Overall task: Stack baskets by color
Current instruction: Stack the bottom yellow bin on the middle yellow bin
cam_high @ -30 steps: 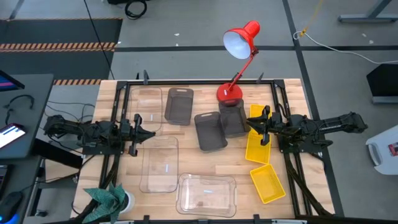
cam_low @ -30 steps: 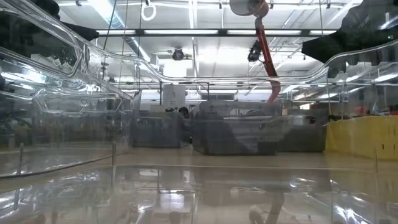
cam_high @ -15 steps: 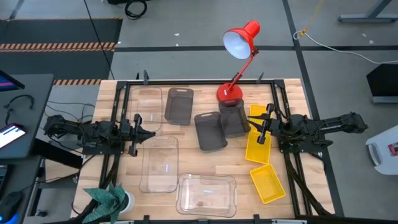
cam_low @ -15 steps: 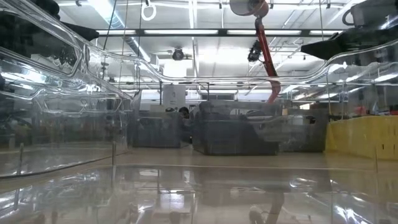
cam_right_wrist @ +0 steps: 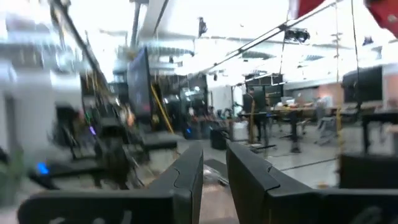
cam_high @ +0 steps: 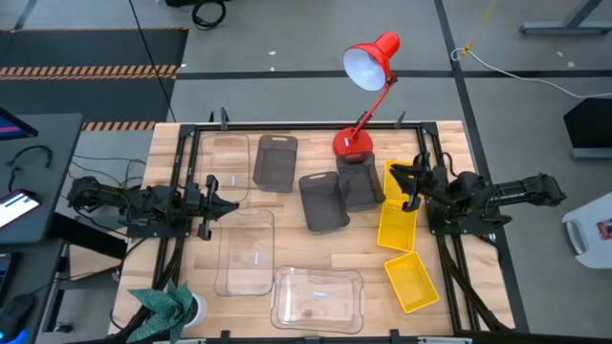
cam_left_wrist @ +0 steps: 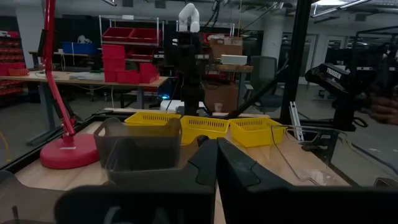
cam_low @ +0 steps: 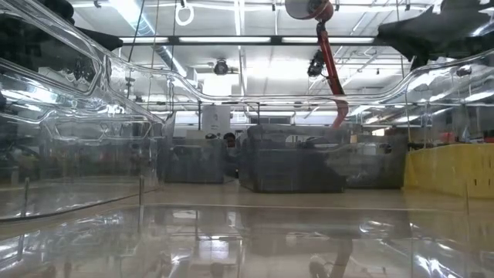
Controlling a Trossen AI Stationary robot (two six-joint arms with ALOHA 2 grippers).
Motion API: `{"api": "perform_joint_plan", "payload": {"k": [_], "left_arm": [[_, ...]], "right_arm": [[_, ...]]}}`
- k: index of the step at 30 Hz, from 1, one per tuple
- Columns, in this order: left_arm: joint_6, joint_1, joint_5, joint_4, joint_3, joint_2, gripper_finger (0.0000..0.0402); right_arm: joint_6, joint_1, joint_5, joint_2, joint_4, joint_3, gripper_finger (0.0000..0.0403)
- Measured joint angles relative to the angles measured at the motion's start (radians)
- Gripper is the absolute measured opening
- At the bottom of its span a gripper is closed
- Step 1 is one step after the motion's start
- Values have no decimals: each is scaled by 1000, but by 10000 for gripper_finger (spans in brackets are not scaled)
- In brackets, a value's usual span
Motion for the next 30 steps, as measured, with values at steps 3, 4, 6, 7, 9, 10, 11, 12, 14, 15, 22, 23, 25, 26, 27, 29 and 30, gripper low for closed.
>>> {"api": "perform_joint_plan", "payload": {"k": [3, 4, 6, 7, 9, 10, 11, 12, 14, 15, 22, 23, 25, 26, 27, 29, 30], "left_arm": [[0, 0, 0, 0, 0, 0, 9], [0, 0, 0, 0, 0, 0, 9], [0, 0, 0, 0, 0, 0, 9], [0, 0, 0, 0, 0, 0, 9], [0, 0, 0, 0, 0, 0, 9], [0, 0, 0, 0, 0, 0, 9], [0, 0, 0, 0, 0, 0, 9], [0, 0, 0, 0, 0, 0, 9], [0, 0, 0, 0, 0, 0, 9], [0, 0, 0, 0, 0, 0, 9], [0, 0, 0, 0, 0, 0, 9], [0, 0, 0, 0, 0, 0, 9], [0, 0, 0, 0, 0, 0, 9], [0, 0, 0, 0, 0, 0, 9], [0, 0, 0, 0, 0, 0, 9], [0, 0, 0, 0, 0, 0, 9], [0, 0, 0, 0, 0, 0, 9]], "right_arm": [[77, -1, -37, 0, 3, 0, 77], [98, -1, -51, 1, 3, 0, 77], [143, -1, -82, 3, 4, 0, 77], [169, -1, -87, 3, 11, 0, 77], [257, -1, -70, 3, 42, 0, 77], [320, -1, -58, 2, 45, 0, 77], [361, -1, -56, 4, 41, 0, 77], [386, -1, -58, 8, 38, 0, 77], [413, -1, -84, 25, 28, 0, 77], [423, 1, -98, 38, 28, 0, 77], [416, 0, -103, 133, 7, 25, 77], [416, 0, -103, 145, -5, 32, 77], [416, 0, -103, 166, -39, 46, 77], [415, 0, -103, 175, -65, 55, 77], [410, 0, -103, 182, -91, 64, 77], [407, -1, -103, 196, -135, 79, 77], [407, -1, -102, 202, -146, 81, 77]]}}
